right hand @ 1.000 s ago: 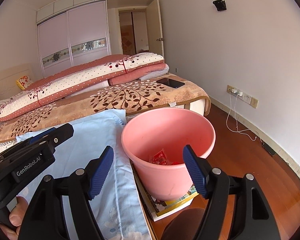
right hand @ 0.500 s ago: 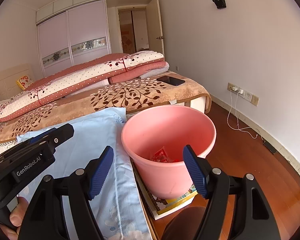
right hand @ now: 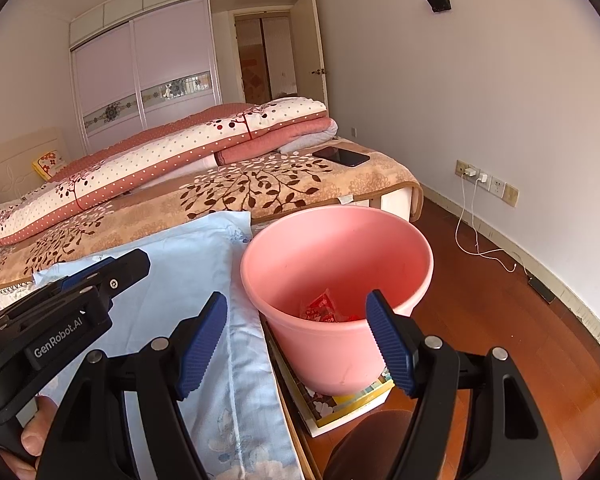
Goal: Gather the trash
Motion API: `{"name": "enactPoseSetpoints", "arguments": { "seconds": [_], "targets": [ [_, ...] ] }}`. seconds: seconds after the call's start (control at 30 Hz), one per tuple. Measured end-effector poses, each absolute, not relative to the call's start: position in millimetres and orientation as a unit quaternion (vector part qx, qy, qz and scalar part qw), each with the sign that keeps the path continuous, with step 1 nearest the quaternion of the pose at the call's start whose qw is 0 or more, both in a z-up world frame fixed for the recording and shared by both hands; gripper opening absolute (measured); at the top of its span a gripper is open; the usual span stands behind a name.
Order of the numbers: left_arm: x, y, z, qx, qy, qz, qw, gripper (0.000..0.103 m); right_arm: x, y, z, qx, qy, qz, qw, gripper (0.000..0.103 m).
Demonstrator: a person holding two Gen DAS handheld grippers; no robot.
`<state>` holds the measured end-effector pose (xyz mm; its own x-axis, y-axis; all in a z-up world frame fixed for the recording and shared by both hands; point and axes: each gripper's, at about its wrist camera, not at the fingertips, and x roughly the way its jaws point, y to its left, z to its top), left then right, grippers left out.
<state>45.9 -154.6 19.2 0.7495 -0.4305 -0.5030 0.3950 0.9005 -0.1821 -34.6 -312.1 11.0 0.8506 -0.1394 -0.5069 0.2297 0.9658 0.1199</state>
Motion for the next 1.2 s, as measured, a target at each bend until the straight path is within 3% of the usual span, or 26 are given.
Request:
{"name": "enactPoseSetpoints", "arguments": {
  "seconds": [1.2],
  "targets": [
    [42.8, -158.1, 15.5, -0.027, 0.282, -0.224, 0.933, 0.036, -34.4, -313.6, 9.8, 0.09, 0.257, -0.097, 0.957, 0.071]
  ]
}}
